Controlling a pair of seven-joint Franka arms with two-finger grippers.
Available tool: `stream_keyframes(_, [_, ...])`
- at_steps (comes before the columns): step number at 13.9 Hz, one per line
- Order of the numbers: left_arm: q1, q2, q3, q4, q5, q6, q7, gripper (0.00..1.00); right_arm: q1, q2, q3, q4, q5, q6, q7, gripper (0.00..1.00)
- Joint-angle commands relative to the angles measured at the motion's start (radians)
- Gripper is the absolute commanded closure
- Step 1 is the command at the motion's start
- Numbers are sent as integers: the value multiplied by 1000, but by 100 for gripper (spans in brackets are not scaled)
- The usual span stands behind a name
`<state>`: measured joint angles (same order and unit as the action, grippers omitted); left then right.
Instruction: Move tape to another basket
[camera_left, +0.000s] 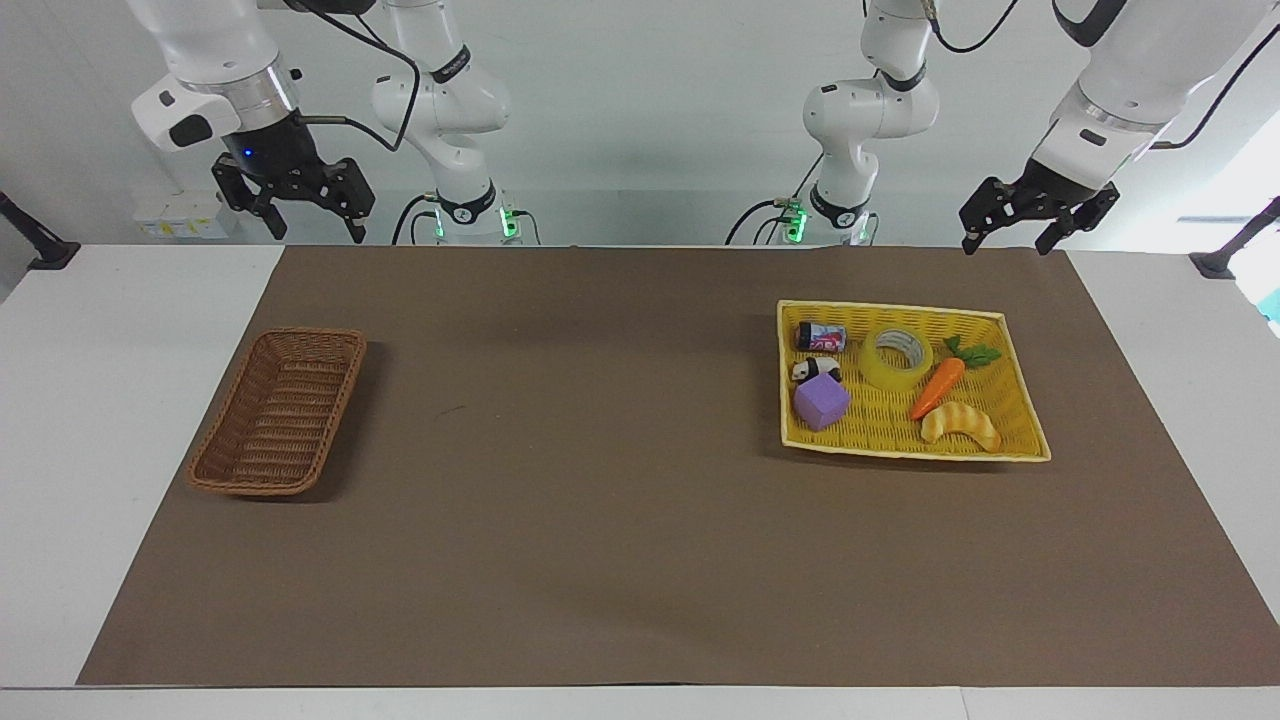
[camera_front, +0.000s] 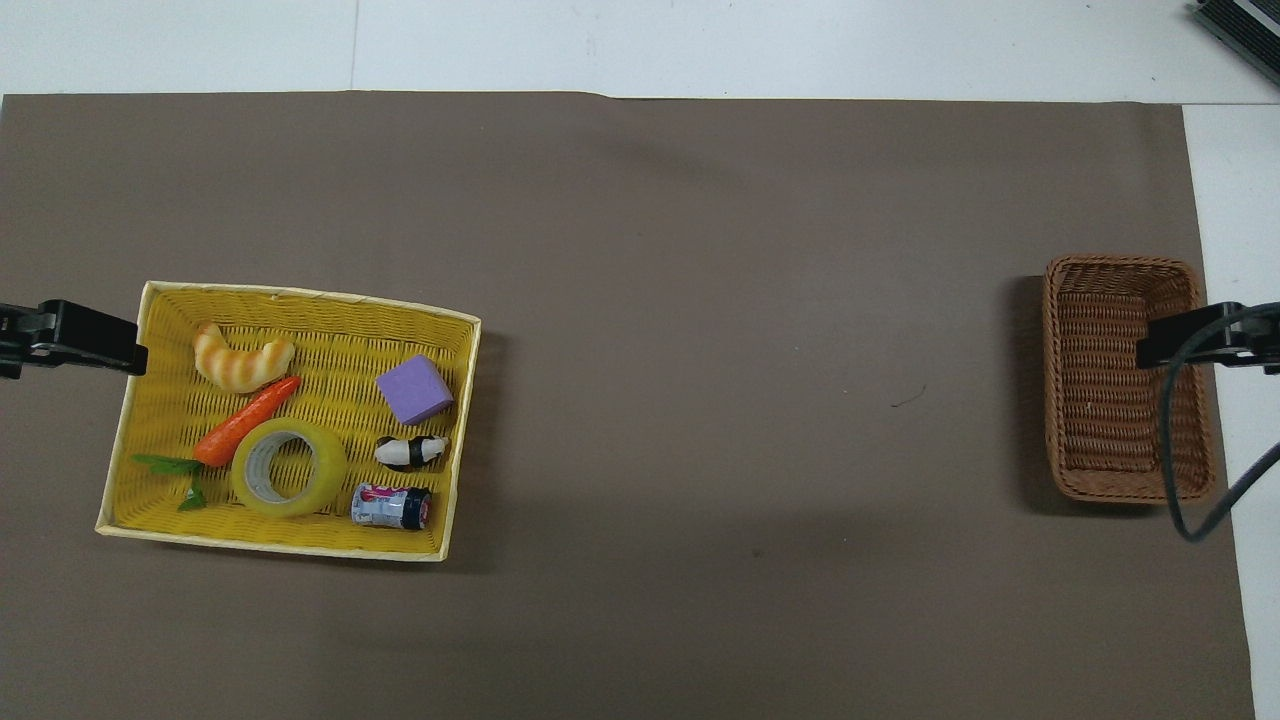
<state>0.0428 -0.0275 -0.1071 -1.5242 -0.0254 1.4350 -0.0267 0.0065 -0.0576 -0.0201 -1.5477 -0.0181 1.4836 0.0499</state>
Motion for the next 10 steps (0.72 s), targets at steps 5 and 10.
stream_keyframes(5, [-8,-52,14,-53,10,22,14,0,-10,-28,6,-31,14,-3,-19,0])
stream_keyframes(10, [-6,-51,14,-48,10,12,5,0,-8,-19,8,-25,9,6,-13,0])
